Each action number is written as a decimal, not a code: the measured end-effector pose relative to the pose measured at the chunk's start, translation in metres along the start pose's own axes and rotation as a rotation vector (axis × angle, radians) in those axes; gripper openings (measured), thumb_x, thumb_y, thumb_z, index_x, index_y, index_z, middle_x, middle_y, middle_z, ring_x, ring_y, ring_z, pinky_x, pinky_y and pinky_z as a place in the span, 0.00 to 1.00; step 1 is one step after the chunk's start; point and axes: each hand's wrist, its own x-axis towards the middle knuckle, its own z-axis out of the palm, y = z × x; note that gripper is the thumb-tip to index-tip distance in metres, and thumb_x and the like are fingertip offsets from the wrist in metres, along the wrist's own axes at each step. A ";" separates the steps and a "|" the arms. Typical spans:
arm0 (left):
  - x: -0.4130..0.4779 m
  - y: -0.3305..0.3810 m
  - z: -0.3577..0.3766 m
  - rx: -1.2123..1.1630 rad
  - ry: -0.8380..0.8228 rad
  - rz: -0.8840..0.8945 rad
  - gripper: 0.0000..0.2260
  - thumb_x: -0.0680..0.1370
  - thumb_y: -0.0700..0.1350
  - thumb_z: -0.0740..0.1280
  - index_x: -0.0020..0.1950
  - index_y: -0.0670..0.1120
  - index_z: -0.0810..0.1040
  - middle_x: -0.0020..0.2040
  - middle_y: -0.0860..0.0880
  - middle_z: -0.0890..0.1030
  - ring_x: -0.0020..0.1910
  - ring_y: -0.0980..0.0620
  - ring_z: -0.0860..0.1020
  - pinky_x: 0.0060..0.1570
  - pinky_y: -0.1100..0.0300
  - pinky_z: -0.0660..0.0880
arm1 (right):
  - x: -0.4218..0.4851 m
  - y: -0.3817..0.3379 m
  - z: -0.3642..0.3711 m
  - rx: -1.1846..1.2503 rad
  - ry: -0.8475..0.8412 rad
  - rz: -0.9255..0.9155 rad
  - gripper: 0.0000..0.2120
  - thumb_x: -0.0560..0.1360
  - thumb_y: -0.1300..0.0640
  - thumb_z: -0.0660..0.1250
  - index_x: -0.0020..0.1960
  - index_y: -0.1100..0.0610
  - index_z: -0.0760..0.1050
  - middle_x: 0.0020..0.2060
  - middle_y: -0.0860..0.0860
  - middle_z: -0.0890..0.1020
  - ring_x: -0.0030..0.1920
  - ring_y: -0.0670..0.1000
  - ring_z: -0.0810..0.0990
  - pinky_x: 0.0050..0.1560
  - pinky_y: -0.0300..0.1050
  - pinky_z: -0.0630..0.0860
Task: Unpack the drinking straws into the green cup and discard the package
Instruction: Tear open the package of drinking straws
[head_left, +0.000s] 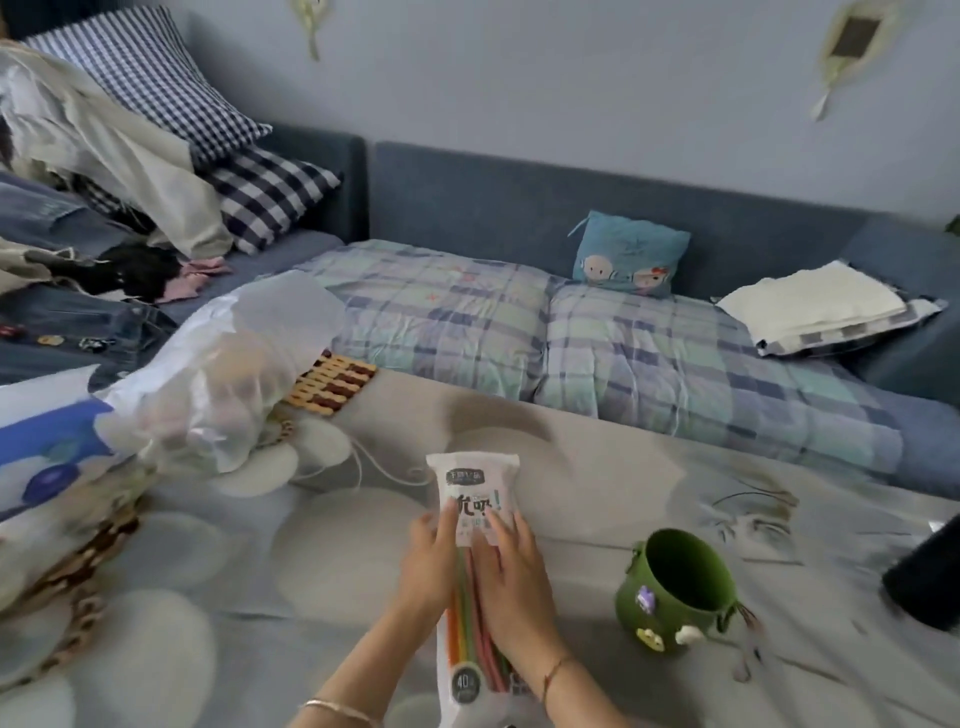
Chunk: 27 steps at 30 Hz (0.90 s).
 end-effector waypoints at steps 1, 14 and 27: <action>0.014 -0.015 0.001 -0.028 0.008 0.029 0.45 0.65 0.80 0.54 0.62 0.45 0.77 0.61 0.44 0.81 0.59 0.46 0.80 0.63 0.46 0.74 | 0.000 0.002 0.002 -0.023 0.022 -0.023 0.24 0.78 0.39 0.46 0.73 0.41 0.58 0.76 0.44 0.55 0.74 0.46 0.57 0.74 0.45 0.57; -0.165 0.075 -0.025 -0.210 -0.302 0.290 0.30 0.76 0.67 0.40 0.58 0.60 0.78 0.58 0.50 0.84 0.59 0.51 0.80 0.64 0.51 0.74 | -0.115 -0.060 -0.064 0.482 0.029 -0.242 0.36 0.69 0.26 0.47 0.74 0.38 0.50 0.75 0.39 0.54 0.74 0.41 0.54 0.75 0.49 0.54; -0.318 0.114 -0.047 -0.093 -0.428 0.342 0.34 0.71 0.72 0.44 0.60 0.55 0.78 0.59 0.48 0.83 0.57 0.50 0.79 0.55 0.53 0.76 | -0.264 -0.094 -0.150 0.578 -0.059 -0.308 0.33 0.69 0.30 0.51 0.70 0.43 0.63 0.61 0.40 0.76 0.62 0.43 0.73 0.66 0.52 0.70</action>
